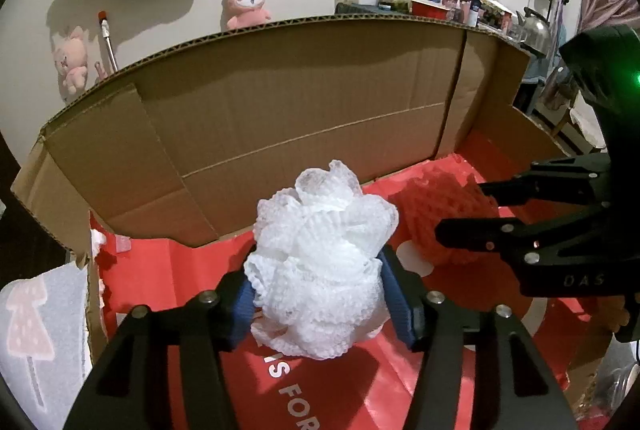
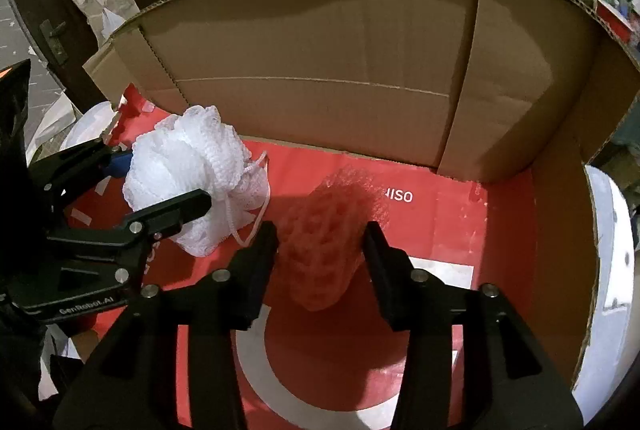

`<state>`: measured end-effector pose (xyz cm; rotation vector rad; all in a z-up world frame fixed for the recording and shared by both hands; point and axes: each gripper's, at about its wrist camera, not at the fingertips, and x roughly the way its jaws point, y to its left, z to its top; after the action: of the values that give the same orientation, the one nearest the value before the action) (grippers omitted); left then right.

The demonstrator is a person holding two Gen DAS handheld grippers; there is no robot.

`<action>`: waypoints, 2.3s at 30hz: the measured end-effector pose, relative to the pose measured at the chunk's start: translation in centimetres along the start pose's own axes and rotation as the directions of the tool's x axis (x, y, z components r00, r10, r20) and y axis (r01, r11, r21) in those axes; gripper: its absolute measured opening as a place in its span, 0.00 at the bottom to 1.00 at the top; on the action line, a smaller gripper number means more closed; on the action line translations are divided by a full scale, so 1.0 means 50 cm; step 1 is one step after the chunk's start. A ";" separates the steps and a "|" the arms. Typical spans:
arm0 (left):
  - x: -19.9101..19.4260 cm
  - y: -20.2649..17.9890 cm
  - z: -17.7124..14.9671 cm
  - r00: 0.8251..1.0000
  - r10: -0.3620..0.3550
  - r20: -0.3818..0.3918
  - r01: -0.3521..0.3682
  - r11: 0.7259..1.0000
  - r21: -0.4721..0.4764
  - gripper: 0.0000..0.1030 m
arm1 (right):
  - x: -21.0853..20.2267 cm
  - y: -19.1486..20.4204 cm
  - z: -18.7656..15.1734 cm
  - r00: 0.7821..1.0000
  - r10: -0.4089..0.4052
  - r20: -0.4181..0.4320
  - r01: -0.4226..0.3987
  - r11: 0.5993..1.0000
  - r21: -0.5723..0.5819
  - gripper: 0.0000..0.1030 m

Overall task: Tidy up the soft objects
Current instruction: 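Carry the white loofah with the left tool while the right tool carries the red net into the box, then open the left tool on the loofah while the right tool releases the red net in the box, then move both open tools back toward the remaining soft items on the table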

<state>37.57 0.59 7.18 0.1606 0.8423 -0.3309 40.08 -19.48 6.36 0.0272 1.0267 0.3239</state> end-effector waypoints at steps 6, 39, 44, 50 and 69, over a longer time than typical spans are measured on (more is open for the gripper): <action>-0.003 0.001 0.003 1.000 0.008 -0.007 -0.008 1.000 0.003 0.67 | 0.005 -0.006 0.000 1.000 0.006 -0.020 -0.006 1.000 0.022 0.51; -0.409 -0.097 -0.101 0.941 0.089 0.328 -0.067 0.995 -0.078 1.00 | -0.411 0.147 -0.147 0.937 -0.095 0.335 0.112 0.993 -0.030 0.91; -0.477 -0.127 -0.165 0.921 0.087 0.379 -0.053 0.993 -0.102 1.00 | -0.501 0.201 -0.231 0.894 -0.101 0.436 0.135 0.990 -0.048 0.91; -0.532 -0.157 -0.249 0.896 0.115 0.428 -0.053 0.987 -0.155 1.00 | -0.558 0.232 -0.352 0.857 -0.111 0.503 0.144 0.989 -0.026 0.92; -0.558 -0.284 -0.472 0.830 0.162 0.533 -0.075 0.981 -0.181 1.00 | -0.532 0.266 -0.658 0.714 -0.274 0.644 0.270 0.957 0.108 0.97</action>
<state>-1.23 -0.15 12.56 -0.0296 0.2810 -0.1763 -3.61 -18.43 13.71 -0.0070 0.3135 0.0216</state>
